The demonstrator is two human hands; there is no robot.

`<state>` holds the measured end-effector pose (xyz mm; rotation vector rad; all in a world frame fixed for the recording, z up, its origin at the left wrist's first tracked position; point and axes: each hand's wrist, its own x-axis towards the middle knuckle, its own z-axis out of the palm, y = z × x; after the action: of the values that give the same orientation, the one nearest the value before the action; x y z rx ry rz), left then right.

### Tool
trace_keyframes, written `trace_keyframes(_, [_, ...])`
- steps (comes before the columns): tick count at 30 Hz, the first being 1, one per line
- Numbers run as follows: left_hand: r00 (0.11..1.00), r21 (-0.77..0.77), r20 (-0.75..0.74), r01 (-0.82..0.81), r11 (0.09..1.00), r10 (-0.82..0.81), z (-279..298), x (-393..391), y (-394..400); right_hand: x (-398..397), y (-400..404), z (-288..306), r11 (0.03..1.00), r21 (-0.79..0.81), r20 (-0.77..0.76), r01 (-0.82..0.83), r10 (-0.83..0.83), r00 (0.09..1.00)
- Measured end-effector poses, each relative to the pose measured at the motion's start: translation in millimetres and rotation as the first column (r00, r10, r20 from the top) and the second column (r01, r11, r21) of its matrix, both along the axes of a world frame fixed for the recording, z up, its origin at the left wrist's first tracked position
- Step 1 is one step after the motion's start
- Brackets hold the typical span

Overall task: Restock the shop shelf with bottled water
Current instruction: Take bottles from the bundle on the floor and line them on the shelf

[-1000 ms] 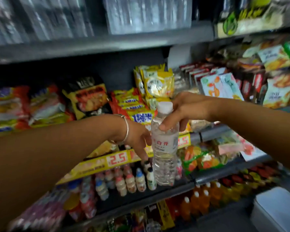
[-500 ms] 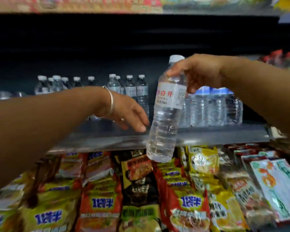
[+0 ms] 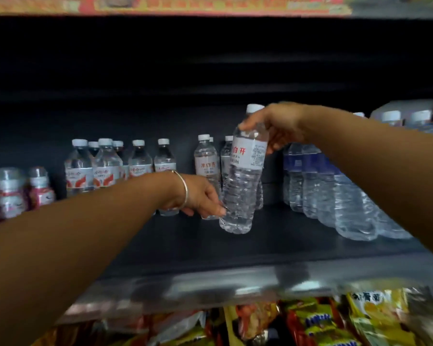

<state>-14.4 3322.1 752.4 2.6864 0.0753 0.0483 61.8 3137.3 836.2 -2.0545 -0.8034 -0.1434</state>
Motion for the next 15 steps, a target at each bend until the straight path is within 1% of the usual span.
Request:
trace_keyframes(3, [1.0,0.008,0.025,0.009,1.0,-0.009,-13,29,19,21,22,-8,0.999,-0.022,-0.005,0.036,-0.036,0.999])
trace_keyframes(6, [0.999,0.042,0.04,0.019,0.999,-0.021,-21,53,29,41,38,-13,0.999,-0.027,-0.01,0.039,-0.039,0.999])
trace_keyframes(11, [0.993,0.071,0.119,0.004,0.997,-0.012,-28,84,36,65,58,-15,0.999,-0.034,-0.028,0.04,-0.041,0.999])
trace_keyframes(15, [0.992,0.058,0.126,0.011,0.998,-0.018,-31,97,33,83,70,-21,0.999,-0.035,-0.052,0.027,-0.029,0.998])
